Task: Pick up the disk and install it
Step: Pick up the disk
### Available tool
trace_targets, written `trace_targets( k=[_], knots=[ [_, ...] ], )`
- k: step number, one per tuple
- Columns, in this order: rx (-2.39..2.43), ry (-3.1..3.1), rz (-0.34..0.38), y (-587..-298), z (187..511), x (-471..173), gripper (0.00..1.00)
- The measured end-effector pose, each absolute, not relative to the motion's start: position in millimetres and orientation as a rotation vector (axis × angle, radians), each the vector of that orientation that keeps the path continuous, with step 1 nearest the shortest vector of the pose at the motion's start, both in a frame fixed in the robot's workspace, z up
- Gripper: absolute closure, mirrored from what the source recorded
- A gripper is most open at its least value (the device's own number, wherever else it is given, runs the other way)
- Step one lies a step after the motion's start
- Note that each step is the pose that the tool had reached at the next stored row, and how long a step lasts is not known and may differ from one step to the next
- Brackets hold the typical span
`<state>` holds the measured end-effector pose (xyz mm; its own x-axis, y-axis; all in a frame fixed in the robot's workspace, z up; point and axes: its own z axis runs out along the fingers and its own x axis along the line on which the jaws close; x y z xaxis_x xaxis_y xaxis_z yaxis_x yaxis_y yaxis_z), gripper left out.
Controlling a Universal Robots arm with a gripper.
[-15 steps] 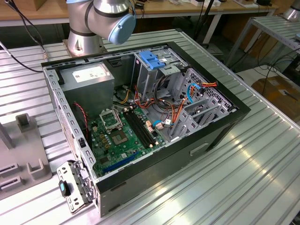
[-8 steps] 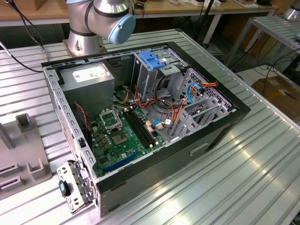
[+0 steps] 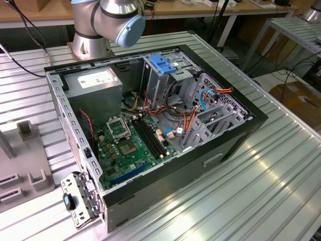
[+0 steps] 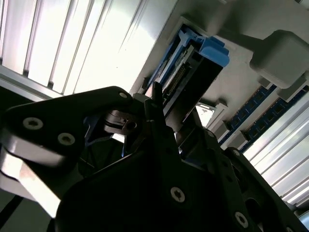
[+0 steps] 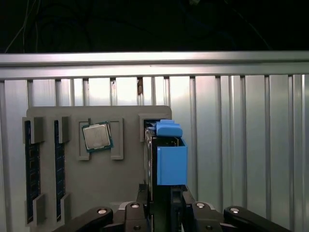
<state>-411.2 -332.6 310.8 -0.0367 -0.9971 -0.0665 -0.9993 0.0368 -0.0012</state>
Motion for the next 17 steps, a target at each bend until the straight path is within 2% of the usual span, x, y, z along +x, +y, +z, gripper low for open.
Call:
trace_targets(
  k=[12, 14, 15, 17],
  knots=[
    [-2.146, 2.226, 0.069, -332.6, 314.4, -411.2, 0.64],
    [-2.146, 2.226, 0.069, -332.6, 314.4, -411.2, 0.63],
    [-2.146, 2.226, 0.069, -332.5, 314.4, -411.3, 0.56],
    [-2.146, 2.226, 0.069, -332.6, 314.3, -411.4, 0.56]
  ],
)
